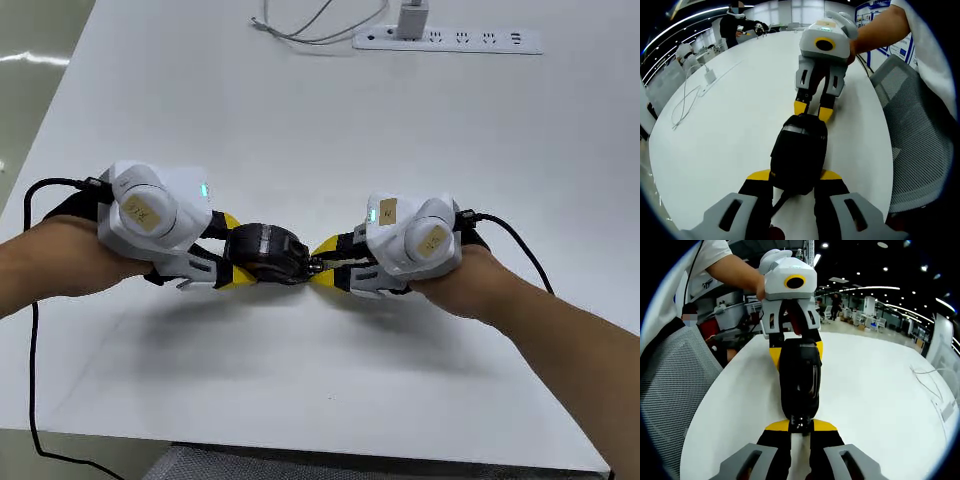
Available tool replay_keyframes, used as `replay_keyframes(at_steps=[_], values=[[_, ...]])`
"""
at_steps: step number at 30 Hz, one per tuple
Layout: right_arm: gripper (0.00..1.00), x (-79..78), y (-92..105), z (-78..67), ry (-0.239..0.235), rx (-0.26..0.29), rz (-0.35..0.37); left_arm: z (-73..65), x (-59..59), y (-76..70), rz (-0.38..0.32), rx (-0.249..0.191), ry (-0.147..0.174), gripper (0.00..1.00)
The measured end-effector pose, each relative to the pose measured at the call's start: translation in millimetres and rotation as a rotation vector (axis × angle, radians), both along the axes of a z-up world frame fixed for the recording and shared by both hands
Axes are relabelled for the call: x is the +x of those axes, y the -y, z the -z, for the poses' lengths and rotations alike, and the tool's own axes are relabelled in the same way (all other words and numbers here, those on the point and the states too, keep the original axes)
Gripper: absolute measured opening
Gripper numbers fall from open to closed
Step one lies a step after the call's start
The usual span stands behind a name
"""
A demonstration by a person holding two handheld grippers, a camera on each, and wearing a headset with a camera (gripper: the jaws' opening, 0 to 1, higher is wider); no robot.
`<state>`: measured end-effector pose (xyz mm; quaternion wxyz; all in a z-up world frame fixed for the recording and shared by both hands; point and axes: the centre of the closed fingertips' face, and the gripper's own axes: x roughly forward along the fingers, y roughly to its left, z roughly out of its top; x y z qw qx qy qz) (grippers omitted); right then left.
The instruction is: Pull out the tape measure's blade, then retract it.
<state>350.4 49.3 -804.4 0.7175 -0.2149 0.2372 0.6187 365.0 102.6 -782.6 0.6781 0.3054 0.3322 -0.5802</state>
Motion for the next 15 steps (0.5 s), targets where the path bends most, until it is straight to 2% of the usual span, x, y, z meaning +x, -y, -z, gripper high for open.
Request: replay_keyframes(at_steps=[8,15], values=[[0.09,1.2,3.3,0.3,-0.012,-0.011,0.005,0.3,0.9,-0.1,0.005,-0.001,0.004,0.26],[0.08,-0.1,7.9,-0.7,0.004,-0.026,-0.006,0.3,0.9,-0.7,0.008,0.000,0.008,0.26]])
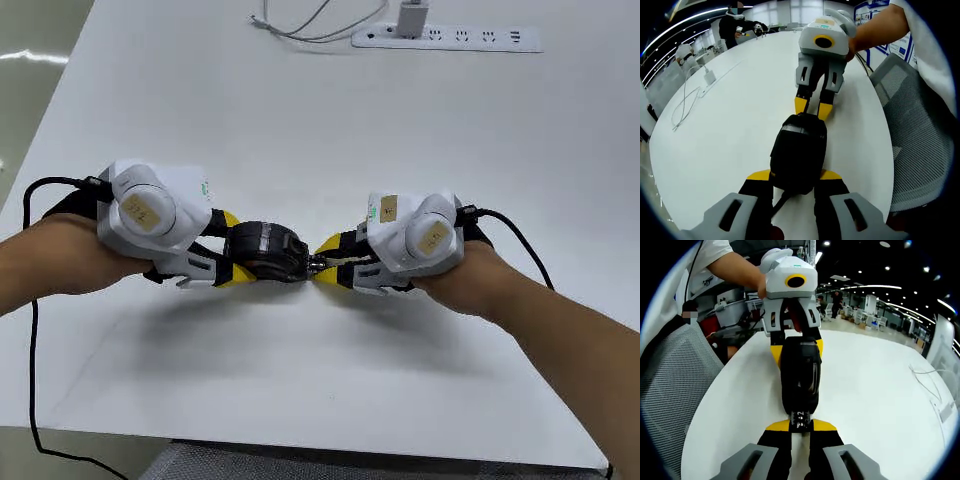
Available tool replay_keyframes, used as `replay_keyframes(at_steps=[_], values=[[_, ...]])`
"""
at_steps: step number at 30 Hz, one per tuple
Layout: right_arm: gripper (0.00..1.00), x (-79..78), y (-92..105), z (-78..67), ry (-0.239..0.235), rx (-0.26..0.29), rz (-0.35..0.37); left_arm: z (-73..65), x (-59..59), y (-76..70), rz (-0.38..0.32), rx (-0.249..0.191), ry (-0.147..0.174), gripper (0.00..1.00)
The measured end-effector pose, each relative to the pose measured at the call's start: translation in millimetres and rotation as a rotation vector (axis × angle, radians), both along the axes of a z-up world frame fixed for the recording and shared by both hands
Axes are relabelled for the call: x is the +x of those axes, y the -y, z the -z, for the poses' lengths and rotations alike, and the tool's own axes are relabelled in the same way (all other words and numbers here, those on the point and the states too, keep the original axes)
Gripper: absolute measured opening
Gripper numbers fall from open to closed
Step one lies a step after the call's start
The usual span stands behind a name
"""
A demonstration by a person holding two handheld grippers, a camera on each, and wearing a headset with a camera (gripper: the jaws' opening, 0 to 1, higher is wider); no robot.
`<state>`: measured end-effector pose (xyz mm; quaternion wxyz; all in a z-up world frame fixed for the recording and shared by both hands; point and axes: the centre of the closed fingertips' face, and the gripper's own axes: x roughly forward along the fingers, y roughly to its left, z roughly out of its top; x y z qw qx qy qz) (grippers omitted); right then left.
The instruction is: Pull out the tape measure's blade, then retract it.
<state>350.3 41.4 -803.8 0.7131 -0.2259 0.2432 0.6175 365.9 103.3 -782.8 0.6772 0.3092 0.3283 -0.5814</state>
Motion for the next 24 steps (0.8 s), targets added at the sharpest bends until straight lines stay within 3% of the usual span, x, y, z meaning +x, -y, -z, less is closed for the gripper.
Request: replay_keyframes(at_steps=[24], values=[[0.08,-6.8,45.0,-0.4,-0.003,-0.093,0.015,-0.7,-1.1,1.0,-0.007,-0.010,0.001,0.26]])
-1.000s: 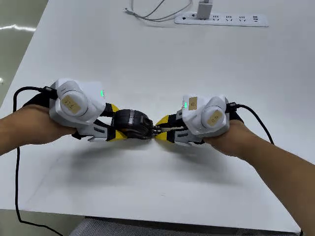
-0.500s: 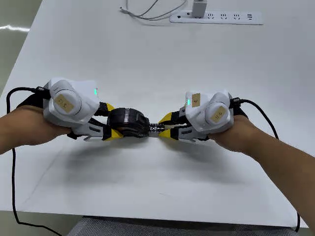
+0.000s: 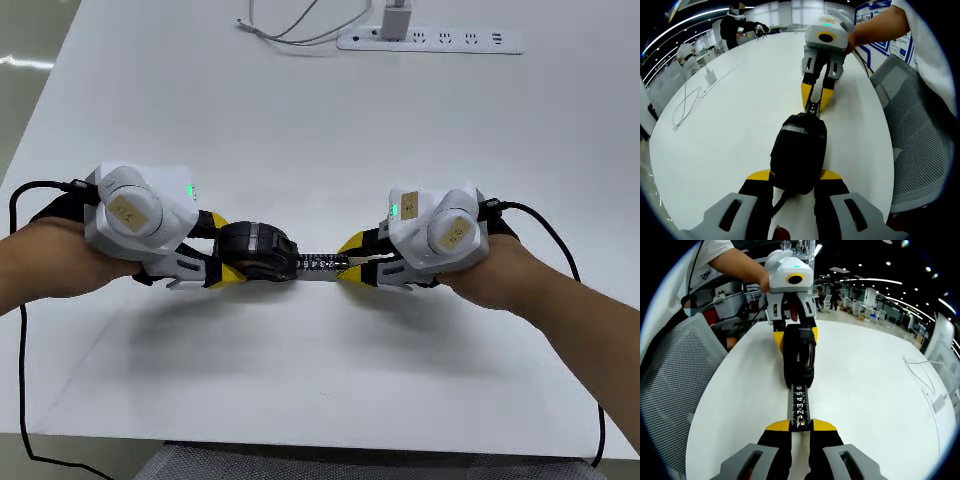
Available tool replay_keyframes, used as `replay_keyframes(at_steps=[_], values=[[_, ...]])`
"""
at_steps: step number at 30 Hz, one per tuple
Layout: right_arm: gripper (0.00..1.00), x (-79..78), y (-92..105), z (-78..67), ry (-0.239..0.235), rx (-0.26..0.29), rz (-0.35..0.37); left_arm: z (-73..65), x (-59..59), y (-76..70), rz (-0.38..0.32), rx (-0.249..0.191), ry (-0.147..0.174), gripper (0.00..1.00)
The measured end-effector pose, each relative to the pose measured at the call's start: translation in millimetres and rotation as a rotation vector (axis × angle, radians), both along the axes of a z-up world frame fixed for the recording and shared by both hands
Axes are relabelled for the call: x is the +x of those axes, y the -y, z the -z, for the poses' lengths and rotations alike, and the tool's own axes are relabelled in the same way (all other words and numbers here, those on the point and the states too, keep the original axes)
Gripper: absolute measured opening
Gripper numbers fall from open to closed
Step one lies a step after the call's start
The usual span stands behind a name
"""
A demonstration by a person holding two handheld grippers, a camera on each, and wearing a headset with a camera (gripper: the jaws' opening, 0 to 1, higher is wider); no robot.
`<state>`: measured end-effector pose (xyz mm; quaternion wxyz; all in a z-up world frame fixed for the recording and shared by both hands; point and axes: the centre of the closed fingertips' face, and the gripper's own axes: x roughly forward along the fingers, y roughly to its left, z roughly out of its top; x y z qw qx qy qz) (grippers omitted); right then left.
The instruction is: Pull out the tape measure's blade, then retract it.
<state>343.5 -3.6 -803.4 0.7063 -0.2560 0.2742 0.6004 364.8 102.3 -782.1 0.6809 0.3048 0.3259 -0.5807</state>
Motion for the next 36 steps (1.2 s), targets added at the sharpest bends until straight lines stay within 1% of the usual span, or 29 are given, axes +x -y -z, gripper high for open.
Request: replay_keyframes(at_steps=[8,14,24,36], values=[[0.08,-1.3,13.7,-1.4,-0.004,-0.026,0.008,-0.1,0.0,0.0,0.004,0.002,0.001,0.26],[0.08,-3.8,24.3,-0.4,-0.015,-0.049,0.013,-0.1,0.0,0.4,0.009,0.008,0.003,0.26],[0.08,-6.9,43.0,-1.1,-0.022,-0.074,0.017,-0.2,-0.1,0.8,0.011,0.008,0.005,0.26],[0.08,-10.1,60.9,-1.0,-0.026,-0.098,0.022,0.1,-0.3,0.8,0.012,0.014,0.008,0.26]])
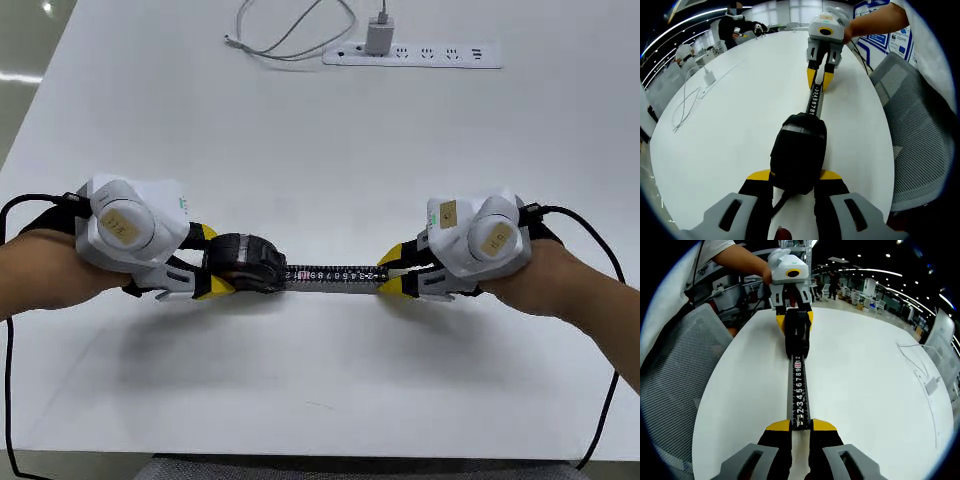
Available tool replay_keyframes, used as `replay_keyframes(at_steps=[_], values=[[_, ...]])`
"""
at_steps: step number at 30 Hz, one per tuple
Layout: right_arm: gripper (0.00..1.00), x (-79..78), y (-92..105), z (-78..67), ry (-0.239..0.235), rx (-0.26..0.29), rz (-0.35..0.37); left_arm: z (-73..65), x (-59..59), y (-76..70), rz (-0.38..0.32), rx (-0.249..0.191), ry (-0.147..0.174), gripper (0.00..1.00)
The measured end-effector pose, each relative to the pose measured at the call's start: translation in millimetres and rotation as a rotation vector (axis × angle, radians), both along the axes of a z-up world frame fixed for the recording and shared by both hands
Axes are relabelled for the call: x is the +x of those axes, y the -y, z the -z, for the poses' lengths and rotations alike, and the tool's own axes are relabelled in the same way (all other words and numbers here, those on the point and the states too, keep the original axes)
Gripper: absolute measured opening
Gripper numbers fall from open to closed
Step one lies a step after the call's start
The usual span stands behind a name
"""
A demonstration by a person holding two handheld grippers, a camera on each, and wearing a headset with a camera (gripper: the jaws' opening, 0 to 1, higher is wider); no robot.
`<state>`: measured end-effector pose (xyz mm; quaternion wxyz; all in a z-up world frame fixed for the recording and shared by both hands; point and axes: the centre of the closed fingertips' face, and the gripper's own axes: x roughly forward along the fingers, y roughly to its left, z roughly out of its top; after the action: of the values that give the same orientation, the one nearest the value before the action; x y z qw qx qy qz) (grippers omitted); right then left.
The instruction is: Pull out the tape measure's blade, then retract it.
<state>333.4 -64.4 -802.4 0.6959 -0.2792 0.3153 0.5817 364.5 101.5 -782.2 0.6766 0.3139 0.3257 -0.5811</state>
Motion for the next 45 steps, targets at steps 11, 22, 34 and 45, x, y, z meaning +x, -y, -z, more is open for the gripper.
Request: replay_keyframes(at_steps=[11,22,34,45], values=[[0.08,-2.9,23.4,1.8,-0.007,-0.028,0.020,0.5,-0.1,-0.1,0.000,0.001,-0.001,0.26],[0.08,-7.6,37.0,1.2,-0.010,-0.047,0.032,0.5,0.2,0.2,0.001,0.002,0.000,0.26],[0.08,-9.9,55.4,0.0,-0.011,-0.069,0.039,0.7,0.6,0.2,0.001,0.001,0.001,0.26],[0.08,-12.9,62.9,-2.0,-0.008,-0.085,0.035,0.2,0.1,0.6,0.001,0.001,0.001,0.26]])
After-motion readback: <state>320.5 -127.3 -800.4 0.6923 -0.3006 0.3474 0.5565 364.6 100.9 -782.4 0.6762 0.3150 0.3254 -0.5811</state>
